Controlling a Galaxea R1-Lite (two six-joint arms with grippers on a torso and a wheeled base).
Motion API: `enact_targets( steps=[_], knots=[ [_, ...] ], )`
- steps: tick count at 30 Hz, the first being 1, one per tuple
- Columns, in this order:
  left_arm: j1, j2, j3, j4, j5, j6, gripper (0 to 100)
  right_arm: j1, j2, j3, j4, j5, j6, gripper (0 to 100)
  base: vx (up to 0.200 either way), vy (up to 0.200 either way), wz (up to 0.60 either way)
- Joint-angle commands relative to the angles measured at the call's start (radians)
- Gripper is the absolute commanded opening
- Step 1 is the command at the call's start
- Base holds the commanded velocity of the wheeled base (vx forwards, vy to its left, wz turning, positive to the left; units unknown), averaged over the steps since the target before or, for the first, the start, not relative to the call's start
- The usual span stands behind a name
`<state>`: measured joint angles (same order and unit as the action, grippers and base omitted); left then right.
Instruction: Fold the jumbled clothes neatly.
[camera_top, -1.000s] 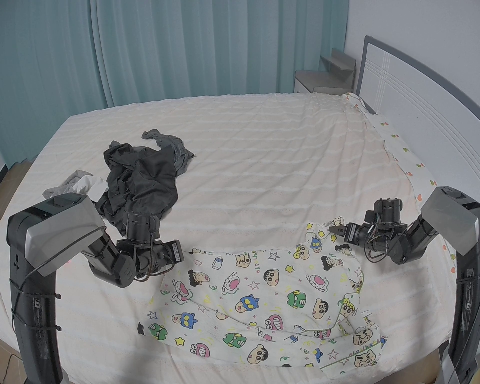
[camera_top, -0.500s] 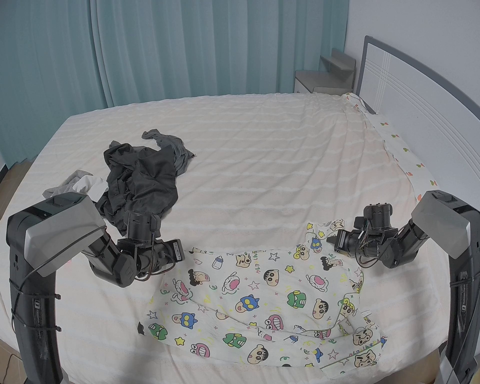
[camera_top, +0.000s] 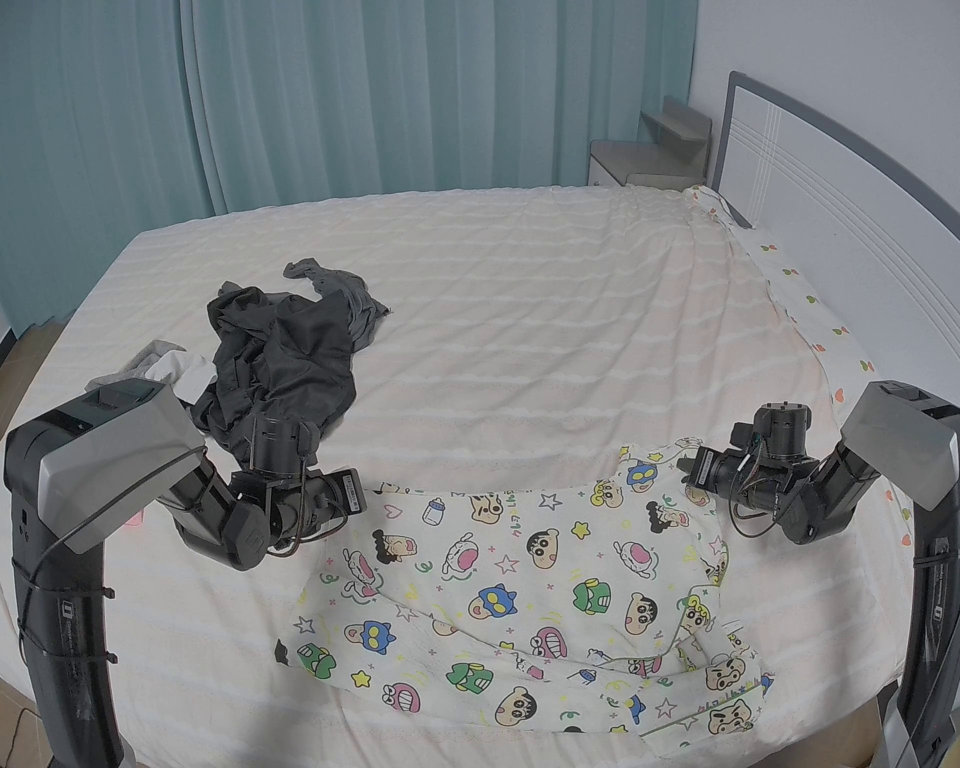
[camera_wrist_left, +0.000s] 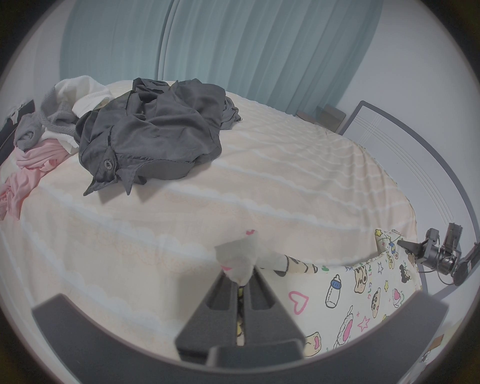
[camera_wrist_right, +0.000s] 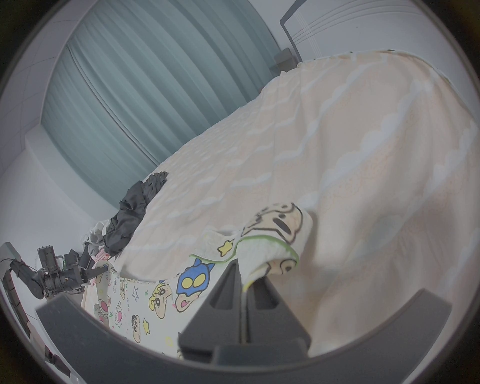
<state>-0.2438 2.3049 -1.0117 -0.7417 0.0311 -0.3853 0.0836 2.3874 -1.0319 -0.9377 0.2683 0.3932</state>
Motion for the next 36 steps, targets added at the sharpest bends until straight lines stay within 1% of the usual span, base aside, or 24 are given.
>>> enact_targets(
  steps=[1, 4, 5, 7, 9, 15, 18, 20, 21, 22, 24, 30, 32, 35, 36],
  knots=[
    [-0.003, -0.013, -0.008, -0.019, 0.029, -0.007, 0, -0.002, -0.039, 0.023, -0.021, 0.000, 0.004, 0, 0.000, 0.000, 0.00],
    [-0.003, -0.010, 0.005, -0.053, 0.041, -0.009, 0, -0.002, -0.048, 0.035, -0.053, -0.001, 0.018, 0, 0.000, 0.000, 0.00],
    [-0.003, -0.002, 0.024, -0.108, 0.049, -0.003, 0, -0.002, -0.054, 0.053, -0.095, -0.003, 0.032, 0, 0.000, 0.000, 0.00],
    [-0.003, -0.015, 0.036, -0.157, 0.052, -0.017, 0, 0.002, -0.070, 0.081, -0.128, -0.003, 0.039, 0, 0.000, 0.000, 0.00],
    [-0.003, -0.010, 0.056, -0.174, 0.056, -0.007, 0, 0.004, -0.080, 0.104, -0.147, -0.003, 0.039, 0, 0.000, 0.000, 0.00],
    [-0.025, -0.030, 0.108, -0.260, 0.064, 0.000, 0, 0.005, -0.100, 0.128, -0.158, -0.004, 0.041, 0, 0.000, 0.000, 0.00],
    [-0.026, -0.032, 0.134, -0.295, 0.069, 0.026, 0, 0.007, -0.106, 0.136, -0.161, -0.004, 0.041, 0, 0.000, 0.000, 0.00],
    [-0.026, -0.055, 0.153, -0.332, 0.058, 0.014, 0, 0.008, -0.122, 0.148, -0.161, -0.004, 0.047, 0, 0.000, 0.000, 0.00],
    [-0.028, -0.053, 0.171, -0.340, 0.061, 0.020, 0, 0.008, -0.128, 0.151, -0.161, -0.003, 0.055, 0, 0.000, 0.000, 0.00],
    [-0.031, -0.042, 0.185, -0.364, 0.066, 0.051, 0, 0.010, -0.134, 0.153, -0.161, -0.003, 0.065, 0, 0.000, 0.000, 0.00],
    [-0.034, -0.045, 0.171, -0.397, 0.064, 0.066, 0, 0.010, -0.142, 0.153, -0.162, -0.003, 0.078, 0, 0.000, 0.000, 0.00],
    [-0.040, -0.061, 0.166, -0.443, 0.066, 0.039, 0, 0.010, -0.152, 0.176, -0.185, -0.004, 0.084, 0, 0.000, 0.000, 0.00],
    [-0.057, -0.055, 0.179, -0.467, 0.070, 0.066, 0, 0.010, -0.151, 0.188, -0.202, -0.004, 0.085, 0, 0.000, 0.000, 0.00],
    [-0.058, -0.073, 0.168, -0.485, 0.070, 0.060, 0, 0.010, -0.152, 0.202, -0.216, -0.004, 0.085, 0, 0.000, 0.000, 0.00],
    [-0.069, -0.071, 0.186, -0.495, 0.073, 0.065, 0, 0.010, -0.152, 0.211, -0.228, -0.004, 0.085, 0, 0.000, 0.000, 0.00]
  ],
)
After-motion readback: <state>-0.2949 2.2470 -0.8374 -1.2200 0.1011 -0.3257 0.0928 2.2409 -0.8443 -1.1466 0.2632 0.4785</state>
